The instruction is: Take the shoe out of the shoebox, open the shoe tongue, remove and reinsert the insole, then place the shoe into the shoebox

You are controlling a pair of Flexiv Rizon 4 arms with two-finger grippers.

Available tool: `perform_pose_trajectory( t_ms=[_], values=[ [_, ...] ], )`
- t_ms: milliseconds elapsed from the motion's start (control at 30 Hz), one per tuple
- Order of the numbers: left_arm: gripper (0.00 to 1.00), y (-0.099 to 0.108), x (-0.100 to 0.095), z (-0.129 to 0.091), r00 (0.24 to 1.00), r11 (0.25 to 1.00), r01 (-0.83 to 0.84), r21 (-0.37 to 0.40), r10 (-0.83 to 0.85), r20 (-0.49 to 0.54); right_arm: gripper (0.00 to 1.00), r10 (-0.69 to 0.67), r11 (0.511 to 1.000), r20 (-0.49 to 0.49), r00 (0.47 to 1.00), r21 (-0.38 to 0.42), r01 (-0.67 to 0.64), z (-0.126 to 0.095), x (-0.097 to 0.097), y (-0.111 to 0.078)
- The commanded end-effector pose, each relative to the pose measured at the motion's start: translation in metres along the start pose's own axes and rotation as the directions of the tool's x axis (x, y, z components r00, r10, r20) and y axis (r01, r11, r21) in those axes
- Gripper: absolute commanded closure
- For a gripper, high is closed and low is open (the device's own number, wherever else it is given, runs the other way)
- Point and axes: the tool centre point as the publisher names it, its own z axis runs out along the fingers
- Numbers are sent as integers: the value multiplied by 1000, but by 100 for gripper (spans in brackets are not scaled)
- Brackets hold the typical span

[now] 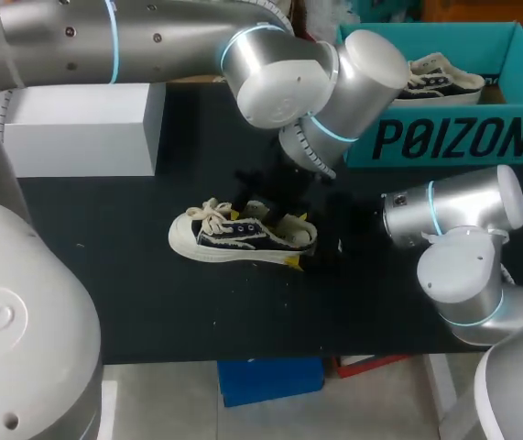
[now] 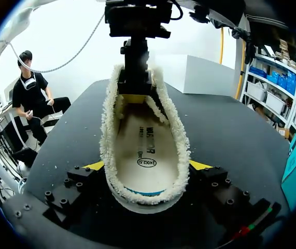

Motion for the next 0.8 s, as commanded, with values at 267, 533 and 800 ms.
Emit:
perform_pose_trajectory(
  t_ms=[267,533,800],
  values=[
    [100,-2,2,-1,1000,1000,-6,4,6,8,100,1,1000,2,1000,2,-1,2,1,-1],
    [100,-2,-3,-12,1000,1000,-2,30,2,-4,100,1,1000,2,1000,2,-1,2,1,-1],
    [100,-3,-13,-24,998,999,13,49,-11,-54,100,1,1000,2,1000,2,-1,2,1,-1]
  ],
)
